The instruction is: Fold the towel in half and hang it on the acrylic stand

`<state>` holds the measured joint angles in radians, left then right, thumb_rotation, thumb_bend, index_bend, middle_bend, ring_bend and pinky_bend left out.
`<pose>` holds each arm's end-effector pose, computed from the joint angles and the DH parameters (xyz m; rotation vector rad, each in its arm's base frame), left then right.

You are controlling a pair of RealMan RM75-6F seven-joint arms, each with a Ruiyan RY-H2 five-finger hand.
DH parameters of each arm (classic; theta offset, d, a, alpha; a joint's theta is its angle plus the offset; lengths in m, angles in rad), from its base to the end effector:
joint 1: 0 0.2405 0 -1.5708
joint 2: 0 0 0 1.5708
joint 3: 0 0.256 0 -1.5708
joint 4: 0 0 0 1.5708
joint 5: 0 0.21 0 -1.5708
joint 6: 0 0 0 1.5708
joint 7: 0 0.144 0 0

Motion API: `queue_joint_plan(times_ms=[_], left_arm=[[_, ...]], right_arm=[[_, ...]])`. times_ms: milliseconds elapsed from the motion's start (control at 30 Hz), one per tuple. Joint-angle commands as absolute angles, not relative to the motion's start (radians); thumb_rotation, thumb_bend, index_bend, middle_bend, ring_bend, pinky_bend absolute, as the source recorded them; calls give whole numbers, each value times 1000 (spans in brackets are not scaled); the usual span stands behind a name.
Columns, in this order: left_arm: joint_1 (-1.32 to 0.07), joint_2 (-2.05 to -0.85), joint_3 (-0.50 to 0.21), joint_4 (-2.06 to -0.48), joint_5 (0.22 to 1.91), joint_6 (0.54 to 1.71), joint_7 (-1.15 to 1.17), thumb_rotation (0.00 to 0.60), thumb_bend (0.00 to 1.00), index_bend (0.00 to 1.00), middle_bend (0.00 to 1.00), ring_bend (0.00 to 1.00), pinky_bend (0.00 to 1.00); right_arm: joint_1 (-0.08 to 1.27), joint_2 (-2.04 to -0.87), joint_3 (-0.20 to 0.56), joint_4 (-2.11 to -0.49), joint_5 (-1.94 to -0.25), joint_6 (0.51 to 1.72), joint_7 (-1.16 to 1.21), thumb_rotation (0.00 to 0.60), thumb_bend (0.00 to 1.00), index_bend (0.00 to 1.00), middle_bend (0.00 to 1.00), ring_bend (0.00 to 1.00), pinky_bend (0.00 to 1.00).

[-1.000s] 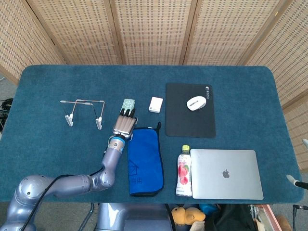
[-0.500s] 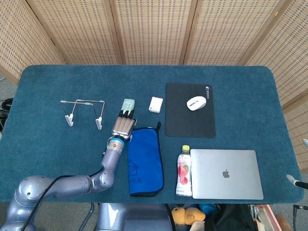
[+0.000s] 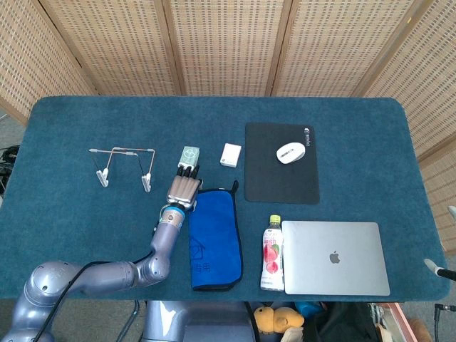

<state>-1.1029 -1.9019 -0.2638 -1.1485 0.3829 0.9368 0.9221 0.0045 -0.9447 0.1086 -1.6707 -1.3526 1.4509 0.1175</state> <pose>-0.0827 0.3866 -0.1089 -1.8410 -0.9335 -0.5056 -0.3379 -0.1651 0.2229 1.1857 -0.9746 0.8156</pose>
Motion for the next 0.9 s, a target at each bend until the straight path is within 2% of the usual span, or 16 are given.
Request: queue_joint_plan(times_ms=[33,133,300,633,900], left_arm=[[-1103,-1903,-268,-1151,380,934,919,600,348,381,0,0,0],[-1101,-1903,-269,-1156,390,934,910,600,348,454,0,0,0],[-1099,-1898,-266,-1172,399,946,910,600,360,668,0,0,0],[-1096,-1895,-263,-1184,399,955,912,600,384,687,0,0,0],[-1090,-1894,-258,-1184,423,956,898,600,630,687,0,0,0]], right_arm=[[5,-944,108,-1671,-1353,1451,118,600,0,0,0,0,0],[4,-944,108,-1671,-1353,1450,121,600,0,0,0,0,0],[4,-943,108,-1670,-1354,1450,124,600,0,0,0,0,0],[4,-940,104,-1670,-1362,1450,130,600,0,0,0,0,0],[3,-940,104,-1671,-1363,1452,131,600,0,0,0,0,0]])
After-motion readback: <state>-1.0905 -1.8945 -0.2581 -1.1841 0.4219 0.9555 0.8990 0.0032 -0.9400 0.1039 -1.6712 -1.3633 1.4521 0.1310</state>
